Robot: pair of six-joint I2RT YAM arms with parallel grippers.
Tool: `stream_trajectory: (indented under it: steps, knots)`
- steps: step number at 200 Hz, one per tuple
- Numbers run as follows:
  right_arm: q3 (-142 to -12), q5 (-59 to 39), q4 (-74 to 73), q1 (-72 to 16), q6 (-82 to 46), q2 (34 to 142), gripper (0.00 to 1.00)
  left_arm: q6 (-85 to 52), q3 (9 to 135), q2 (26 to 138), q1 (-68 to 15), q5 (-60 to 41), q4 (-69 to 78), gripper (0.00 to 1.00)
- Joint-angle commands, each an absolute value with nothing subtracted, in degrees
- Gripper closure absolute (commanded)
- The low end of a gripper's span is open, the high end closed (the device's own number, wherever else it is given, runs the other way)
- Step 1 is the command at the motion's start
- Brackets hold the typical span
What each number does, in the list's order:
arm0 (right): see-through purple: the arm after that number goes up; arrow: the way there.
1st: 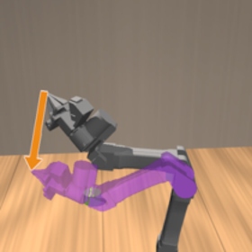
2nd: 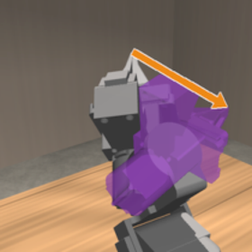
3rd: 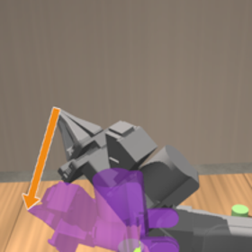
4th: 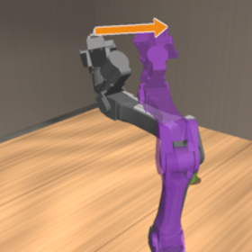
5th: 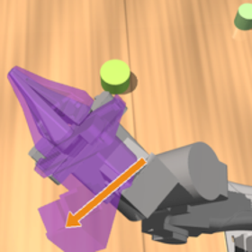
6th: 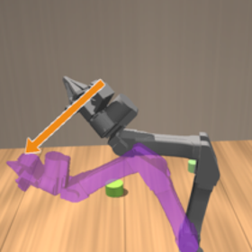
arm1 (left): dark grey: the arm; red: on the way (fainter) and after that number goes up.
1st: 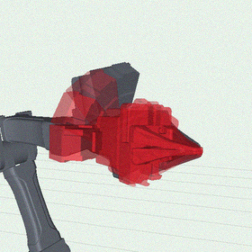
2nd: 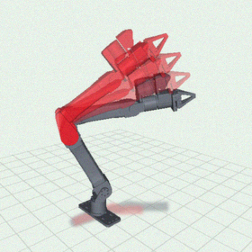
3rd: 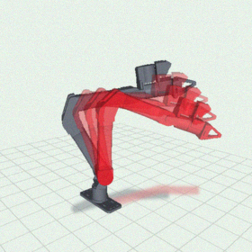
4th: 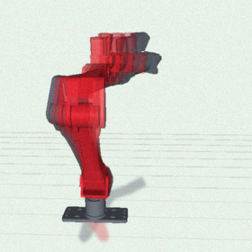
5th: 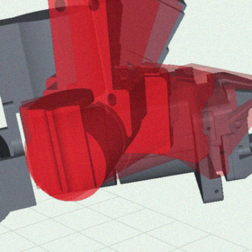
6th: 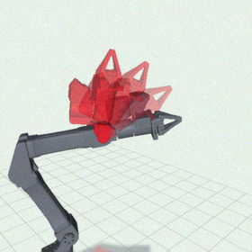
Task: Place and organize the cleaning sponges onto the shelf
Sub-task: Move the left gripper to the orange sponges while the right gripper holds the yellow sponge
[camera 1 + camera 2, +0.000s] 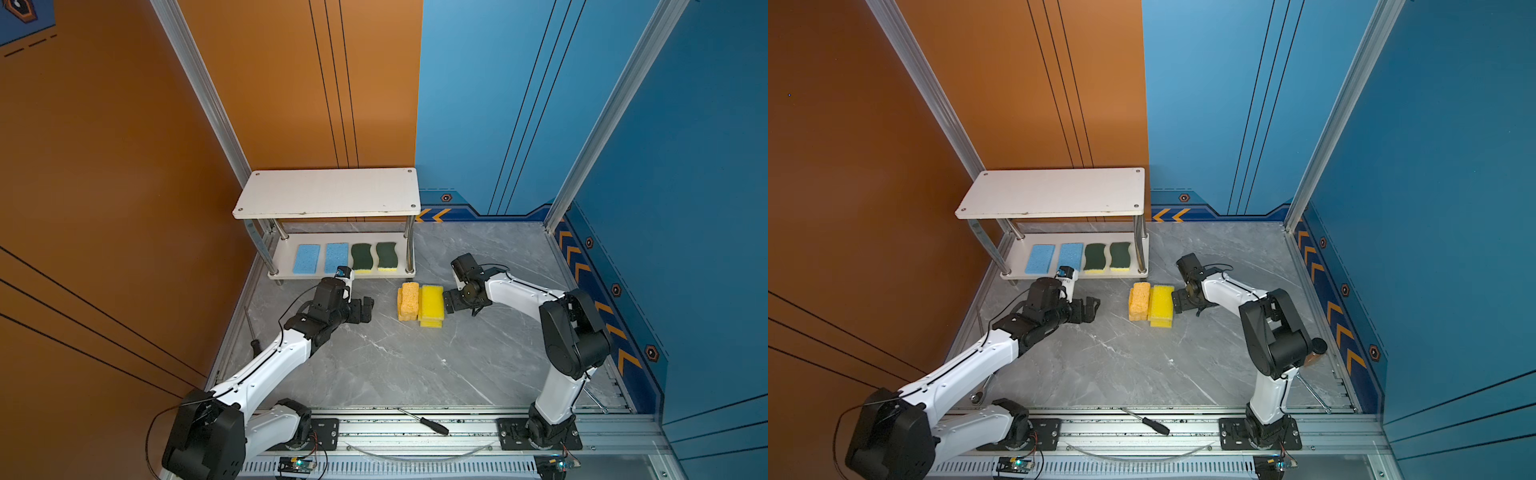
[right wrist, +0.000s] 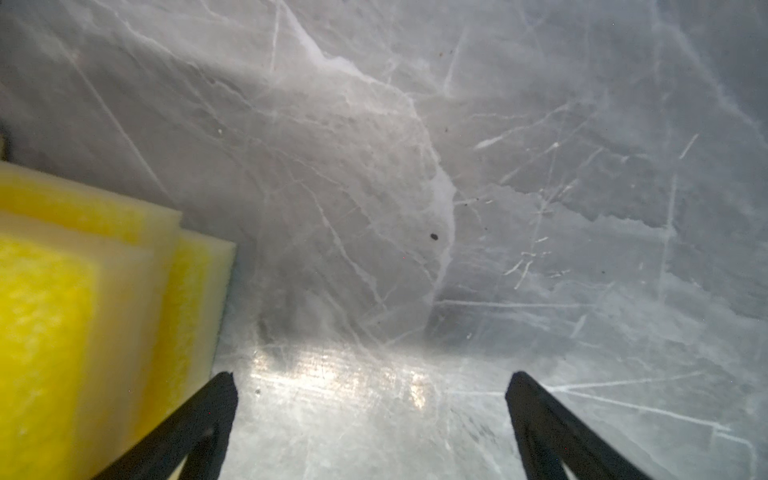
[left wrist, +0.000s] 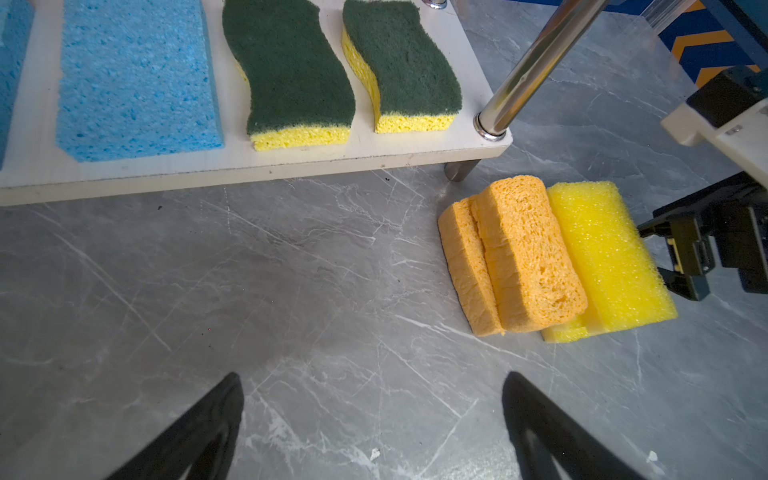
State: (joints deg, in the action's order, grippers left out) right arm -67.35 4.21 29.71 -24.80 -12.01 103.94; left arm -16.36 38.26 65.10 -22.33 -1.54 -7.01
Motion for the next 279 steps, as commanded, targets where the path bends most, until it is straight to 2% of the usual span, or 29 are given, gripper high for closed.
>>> stream_trajectory:
  steps: [1, 104, 211, 279]
  knots:
    - [-68.82, 3.45, 29.53, -25.31, -13.04, 104.7, 0.0, -17.4, 37.36, 63.9, -23.02, -1.97, -6.94, 0.03]
    - [-69.38, 2.77, 29.79, -25.75, -13.15, 105.38, 0.0, -19.4, 39.03, 65.37, -27.15, -1.76, -5.31, 0.02]
    - [-67.14, 1.83, 31.71, -21.56, -12.15, 99.57, 0.0, -25.58, 44.03, 76.37, -39.8, 5.3, 0.62, 0.02]
    - [-65.0, 1.74, 31.9, -19.8, -12.58, 96.21, 0.0, -28.9, 50.19, 84.19, -44.18, 10.55, -0.28, 0.02]
